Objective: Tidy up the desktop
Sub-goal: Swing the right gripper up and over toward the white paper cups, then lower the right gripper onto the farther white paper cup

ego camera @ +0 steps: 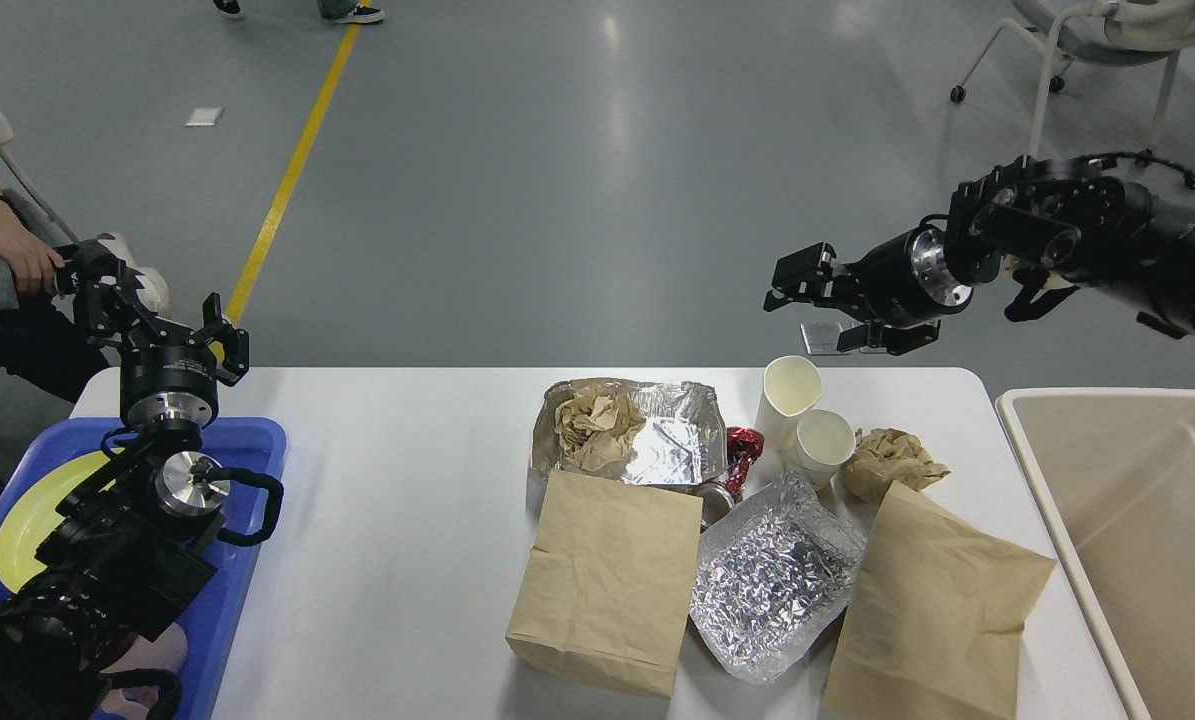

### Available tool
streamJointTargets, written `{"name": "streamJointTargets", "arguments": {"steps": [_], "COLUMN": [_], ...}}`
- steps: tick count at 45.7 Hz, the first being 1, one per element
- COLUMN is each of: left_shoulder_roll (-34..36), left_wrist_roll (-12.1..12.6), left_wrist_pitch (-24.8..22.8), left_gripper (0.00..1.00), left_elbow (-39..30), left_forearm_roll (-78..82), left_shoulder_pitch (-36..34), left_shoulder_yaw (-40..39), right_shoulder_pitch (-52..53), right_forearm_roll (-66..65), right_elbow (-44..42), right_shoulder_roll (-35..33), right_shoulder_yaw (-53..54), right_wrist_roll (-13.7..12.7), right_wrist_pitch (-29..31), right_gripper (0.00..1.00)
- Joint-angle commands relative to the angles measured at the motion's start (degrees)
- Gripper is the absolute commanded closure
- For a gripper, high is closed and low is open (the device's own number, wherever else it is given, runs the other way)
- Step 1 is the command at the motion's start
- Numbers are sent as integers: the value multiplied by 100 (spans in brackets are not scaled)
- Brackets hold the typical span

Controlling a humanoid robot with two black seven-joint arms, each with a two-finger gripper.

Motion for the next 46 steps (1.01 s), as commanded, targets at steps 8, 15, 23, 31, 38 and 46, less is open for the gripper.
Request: {"name": "streamJointTargets", "arguments": {"steps": [8,15,23,31,38,46], "left_shoulder_roll": [-7,-7,-7,-7,-7,-7], "left_wrist_roll": [0,-9,-9,-9,-9,-9], "left_wrist_pitch": [0,0,0,0,0,0], "left_gripper": [3,3,3,3,3,3], "left_elbow": [-1,-1,-1,-1,-1,-1], "left_forearm_roll": [0,0,8,8,8,8], "left_shoulder_pitch": [0,0,0,0,0,0], "left_shoulder_yaw": [5,5,5,5,5,5], "right_shoulder_pitch": [674,-204,-1127,-1716,-2261,-2402], "right_forearm_roll": [-8,-8,-17,-25,-25,-43], "right_elbow": [670,170,-253,-525,-1061,-1202], "right_shoulder_roll": [-38,-20,94,322,638,832], "right_shoulder_yaw": [-586,-507,-489,-428,-278,-278], "right_wrist_roll": [9,0,0,9,0,9], "right_wrist_pitch": [-121,-893,-2142,-2951,-3294,-3391], "right_gripper": [0,0,0,0,0,1]}}
